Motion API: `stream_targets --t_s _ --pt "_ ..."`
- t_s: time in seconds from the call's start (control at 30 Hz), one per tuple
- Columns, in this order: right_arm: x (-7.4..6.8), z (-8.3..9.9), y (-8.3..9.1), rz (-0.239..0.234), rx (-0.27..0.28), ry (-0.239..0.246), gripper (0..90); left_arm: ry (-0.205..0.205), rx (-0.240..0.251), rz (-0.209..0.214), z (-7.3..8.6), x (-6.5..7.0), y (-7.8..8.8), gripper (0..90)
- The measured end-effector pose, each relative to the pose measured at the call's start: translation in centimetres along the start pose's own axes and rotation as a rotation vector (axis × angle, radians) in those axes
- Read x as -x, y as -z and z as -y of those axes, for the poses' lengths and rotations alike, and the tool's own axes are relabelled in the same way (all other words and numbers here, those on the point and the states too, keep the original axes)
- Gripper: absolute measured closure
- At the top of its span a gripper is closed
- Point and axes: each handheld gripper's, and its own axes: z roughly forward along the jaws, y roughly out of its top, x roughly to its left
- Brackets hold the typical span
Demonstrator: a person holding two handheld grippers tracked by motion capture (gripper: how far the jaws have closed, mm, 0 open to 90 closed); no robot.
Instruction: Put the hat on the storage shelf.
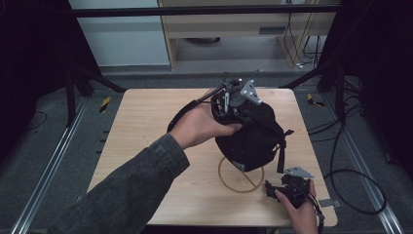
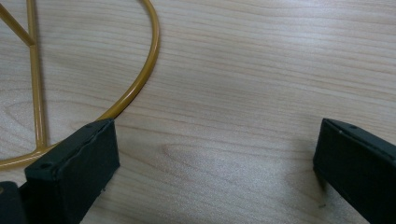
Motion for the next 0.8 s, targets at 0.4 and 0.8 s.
stream_targets --t_s 0.4,0.8 --pt "0.0 0.0 0.0 0.000 0.001 0.004 0.4 0.005 -0.009 0.013 0.6 0.3 -1.1 74.0" --pt "0.0 0.0 0.0 0.001 0.001 0.003 0.4 -0.011 -0.036 0.020 0.4 0.8 -1.8 73.7"
